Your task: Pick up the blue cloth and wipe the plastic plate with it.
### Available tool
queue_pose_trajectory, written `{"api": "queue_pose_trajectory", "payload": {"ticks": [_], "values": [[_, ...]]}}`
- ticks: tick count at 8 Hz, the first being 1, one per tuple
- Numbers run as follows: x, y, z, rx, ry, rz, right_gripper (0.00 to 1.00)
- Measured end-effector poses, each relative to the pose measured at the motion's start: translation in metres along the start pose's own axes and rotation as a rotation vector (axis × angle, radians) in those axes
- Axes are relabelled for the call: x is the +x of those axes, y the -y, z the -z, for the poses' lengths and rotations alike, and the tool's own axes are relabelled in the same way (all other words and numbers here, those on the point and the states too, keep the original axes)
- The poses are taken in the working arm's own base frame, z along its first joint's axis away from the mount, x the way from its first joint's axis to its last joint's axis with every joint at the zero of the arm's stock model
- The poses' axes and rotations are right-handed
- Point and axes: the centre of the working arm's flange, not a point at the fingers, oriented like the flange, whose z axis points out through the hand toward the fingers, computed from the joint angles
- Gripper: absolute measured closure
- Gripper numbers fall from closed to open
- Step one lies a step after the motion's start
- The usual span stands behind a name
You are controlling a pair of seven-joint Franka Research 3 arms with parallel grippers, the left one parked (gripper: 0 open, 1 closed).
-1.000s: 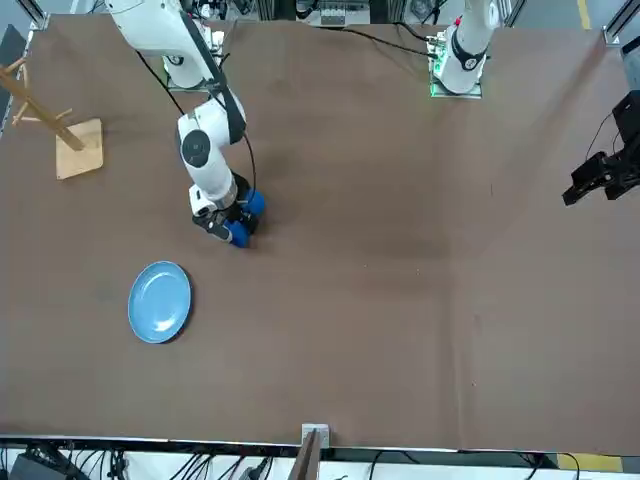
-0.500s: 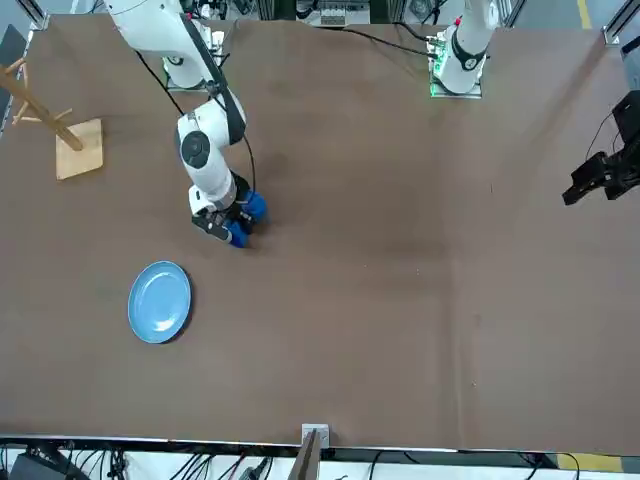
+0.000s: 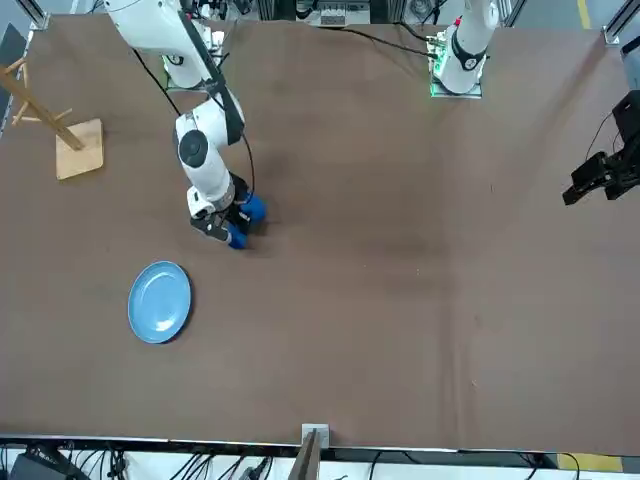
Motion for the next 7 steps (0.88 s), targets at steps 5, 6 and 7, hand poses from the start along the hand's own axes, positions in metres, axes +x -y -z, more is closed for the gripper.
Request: {"api": "queue_pose_trajectory", "payload": {"ticks": [5, 6, 7], "values": [[0.074, -0.016, 0.094, -0.037, 0.016, 0.036, 0.92], [0.092, -0.021, 0.117, -0.043, 0.021, 0.058, 0.92], [0.113, -0.026, 0.144, -0.045, 0.02, 0.085, 0.92]]}}
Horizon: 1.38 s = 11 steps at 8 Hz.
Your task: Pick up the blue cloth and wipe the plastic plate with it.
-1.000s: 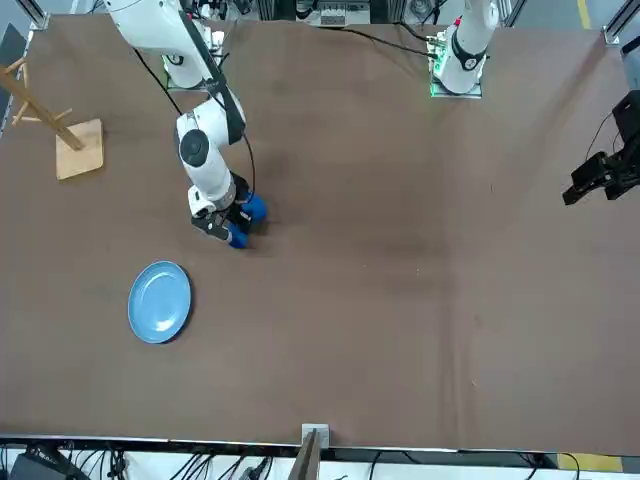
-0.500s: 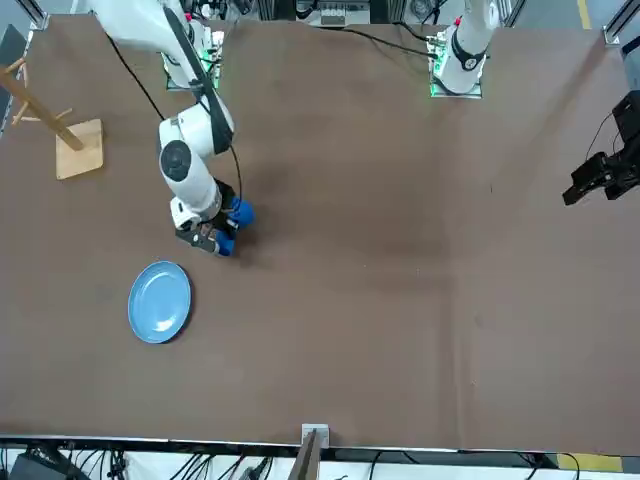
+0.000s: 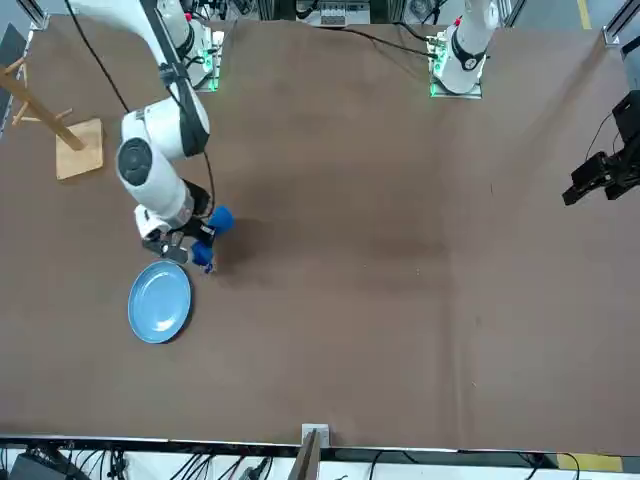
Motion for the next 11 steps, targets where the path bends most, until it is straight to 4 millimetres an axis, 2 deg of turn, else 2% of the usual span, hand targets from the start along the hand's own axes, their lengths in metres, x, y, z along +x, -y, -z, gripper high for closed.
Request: {"api": "queue_pose_trajectory", "payload": {"ticks": [3, 4, 5, 6, 9, 10, 11], "values": [[0.054, -0.031, 0.088, 0.011, -0.036, 0.083, 0.92], [0.068, -0.045, 0.106, 0.014, -0.05, 0.111, 0.92], [0.08, -0.06, 0.108, 0.013, -0.053, 0.132, 0.92], [0.091, -0.071, 0.094, 0.0, -0.039, 0.145, 0.92], [0.118, -0.106, 0.027, -0.111, -0.017, 0.178, 0.92], [0.126, -0.121, 0.015, -0.133, -0.017, 0.194, 0.92], [0.134, -0.132, 0.012, -0.133, -0.038, 0.202, 0.92]]}}
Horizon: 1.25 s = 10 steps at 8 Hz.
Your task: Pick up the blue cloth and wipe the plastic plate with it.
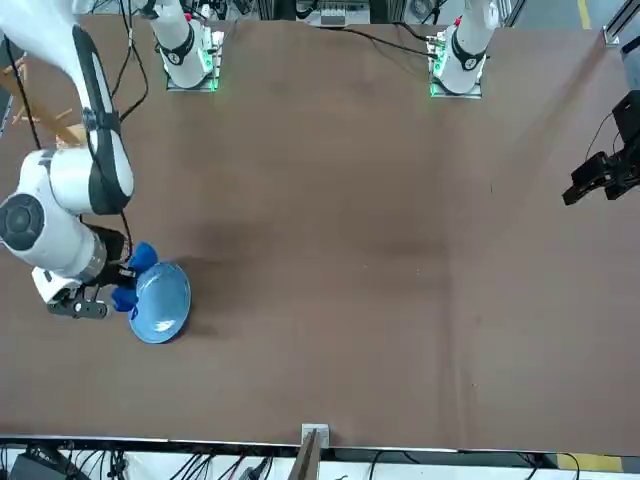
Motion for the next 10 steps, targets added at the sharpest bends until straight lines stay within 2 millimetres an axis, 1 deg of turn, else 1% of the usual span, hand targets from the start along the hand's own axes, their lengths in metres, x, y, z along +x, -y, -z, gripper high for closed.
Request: {"api": "queue_pose_trajectory", "payload": {"ticks": [1, 3, 5, 9, 10], "values": [[0.005, -0.006, -0.003, 0.005, -0.029, -0.002, 0.92], [0.01, -0.005, -0.017, 0.013, -0.056, -0.004, 0.92], [0.012, -0.004, -0.028, 0.016, -0.059, -0.005, 0.92], [0.014, -0.005, -0.038, 0.021, -0.065, -0.034, 0.92], [0.013, -0.004, -0.047, 0.022, -0.054, -0.043, 0.92]]}}
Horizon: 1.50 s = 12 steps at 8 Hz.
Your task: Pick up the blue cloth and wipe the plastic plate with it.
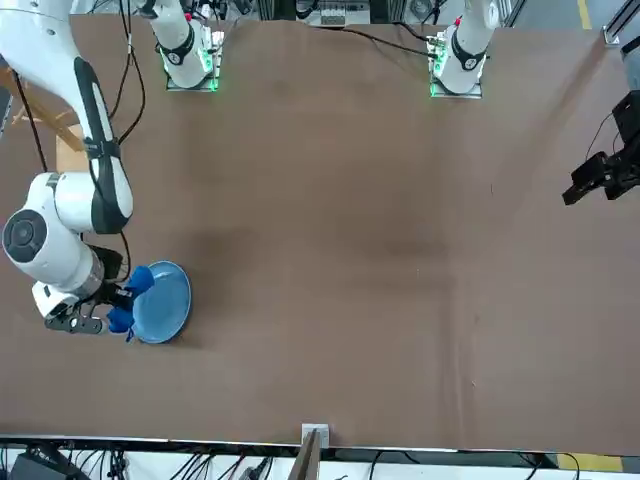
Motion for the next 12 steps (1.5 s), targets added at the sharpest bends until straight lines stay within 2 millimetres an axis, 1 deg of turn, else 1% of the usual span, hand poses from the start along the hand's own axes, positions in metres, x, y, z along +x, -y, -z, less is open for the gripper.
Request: {"api": "queue_pose_trajectory", "payload": {"ticks": [2, 4, 10, 11, 12], "values": [[-0.003, 0.003, -0.022, 0.001, 0.03, -0.001, 0.92], [-0.006, 0.007, -0.033, 0.003, 0.046, 0.003, 0.92], [-0.008, 0.01, -0.037, 0.004, 0.055, -0.01, 0.92], [-0.009, 0.011, -0.039, 0.004, 0.059, -0.009, 0.92], [-0.013, 0.013, -0.045, 0.005, 0.072, -0.006, 0.92]]}}
